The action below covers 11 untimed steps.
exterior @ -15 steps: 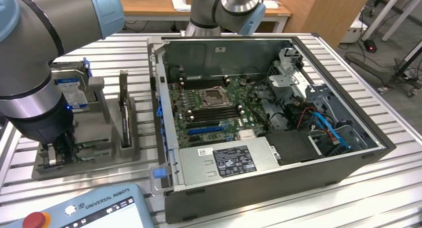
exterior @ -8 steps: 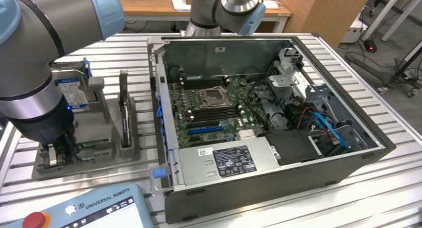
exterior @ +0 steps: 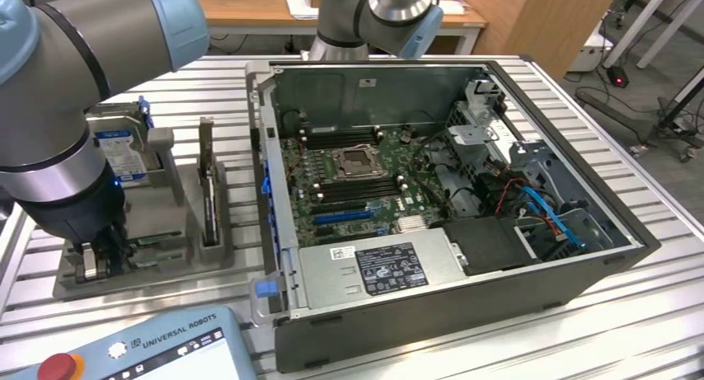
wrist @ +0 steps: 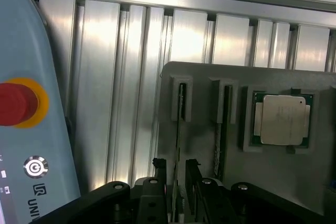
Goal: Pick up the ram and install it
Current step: 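Pick up the ram and move it above insertion slot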
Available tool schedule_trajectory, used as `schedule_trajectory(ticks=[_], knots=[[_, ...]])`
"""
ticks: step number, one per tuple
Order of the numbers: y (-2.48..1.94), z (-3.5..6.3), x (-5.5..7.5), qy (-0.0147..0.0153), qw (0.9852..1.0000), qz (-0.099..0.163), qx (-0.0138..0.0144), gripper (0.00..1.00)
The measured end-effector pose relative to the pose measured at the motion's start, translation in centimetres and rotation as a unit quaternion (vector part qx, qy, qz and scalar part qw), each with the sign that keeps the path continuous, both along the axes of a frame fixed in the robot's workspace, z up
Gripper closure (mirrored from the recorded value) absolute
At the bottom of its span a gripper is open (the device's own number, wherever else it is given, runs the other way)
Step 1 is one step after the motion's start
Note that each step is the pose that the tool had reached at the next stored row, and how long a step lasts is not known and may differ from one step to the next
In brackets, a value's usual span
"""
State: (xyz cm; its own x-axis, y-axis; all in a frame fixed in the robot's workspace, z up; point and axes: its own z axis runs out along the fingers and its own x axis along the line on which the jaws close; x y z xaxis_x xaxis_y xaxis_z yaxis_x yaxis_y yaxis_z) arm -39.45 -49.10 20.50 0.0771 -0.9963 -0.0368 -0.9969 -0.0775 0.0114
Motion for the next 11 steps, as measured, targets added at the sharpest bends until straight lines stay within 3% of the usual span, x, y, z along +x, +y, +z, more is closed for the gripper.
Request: schedule_trajectory(ticks=[11], knots=[[0.02,-0.45,0.00,0.0000,1.0000,0.000,0.0000,0.71]])
